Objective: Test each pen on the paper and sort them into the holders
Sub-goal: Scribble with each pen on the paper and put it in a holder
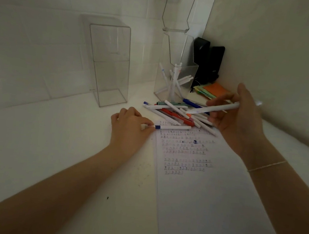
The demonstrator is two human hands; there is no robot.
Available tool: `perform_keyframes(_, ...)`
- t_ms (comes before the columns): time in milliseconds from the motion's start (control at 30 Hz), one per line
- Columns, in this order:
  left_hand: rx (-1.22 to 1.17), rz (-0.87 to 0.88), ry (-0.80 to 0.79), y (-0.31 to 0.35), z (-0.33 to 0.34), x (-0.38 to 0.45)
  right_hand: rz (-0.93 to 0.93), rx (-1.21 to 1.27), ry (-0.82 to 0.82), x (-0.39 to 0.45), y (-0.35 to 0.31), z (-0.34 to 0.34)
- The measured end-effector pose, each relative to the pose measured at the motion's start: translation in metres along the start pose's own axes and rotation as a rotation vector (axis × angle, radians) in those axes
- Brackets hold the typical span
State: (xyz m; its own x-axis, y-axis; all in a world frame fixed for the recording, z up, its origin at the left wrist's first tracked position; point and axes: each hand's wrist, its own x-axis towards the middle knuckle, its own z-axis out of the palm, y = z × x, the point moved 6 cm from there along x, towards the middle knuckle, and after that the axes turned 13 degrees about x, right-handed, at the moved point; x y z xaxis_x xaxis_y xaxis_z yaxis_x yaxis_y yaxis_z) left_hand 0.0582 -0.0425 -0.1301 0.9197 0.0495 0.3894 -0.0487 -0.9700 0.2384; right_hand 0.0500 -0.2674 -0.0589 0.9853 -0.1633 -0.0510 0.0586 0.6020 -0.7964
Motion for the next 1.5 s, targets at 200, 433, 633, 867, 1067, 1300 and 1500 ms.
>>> perform_keyframes(200,-0.083,0.165,0.057,0.015,-0.004,-0.005,0.152,-0.041,-0.039,-0.009,0.019,-0.003)
perform_keyframes(433,-0.229,0.612,-0.195,0.047,0.001,-0.028,0.078,-0.411,-0.103,-0.022,0.02,-0.022)
perform_keyframes(633,-0.113,0.678,-0.243,0.048,0.008,-0.03,0.093,-0.536,-0.116,-0.044,0.048,-0.035)
perform_keyframes(867,-0.082,0.63,-0.308,0.046,0.014,-0.03,-0.165,-0.849,0.008,-0.052,0.06,-0.047)
perform_keyframes(1067,-0.112,0.626,-0.326,0.044,0.013,-0.031,-0.191,-0.884,0.016,-0.053,0.063,-0.046)
perform_keyframes(1300,-0.108,0.618,-0.339,0.045,0.012,-0.031,-0.207,-0.913,0.002,-0.055,0.062,-0.043)
perform_keyframes(1500,-0.086,0.619,-0.353,0.044,0.014,-0.031,-0.227,-0.913,0.005,-0.053,0.061,-0.044)
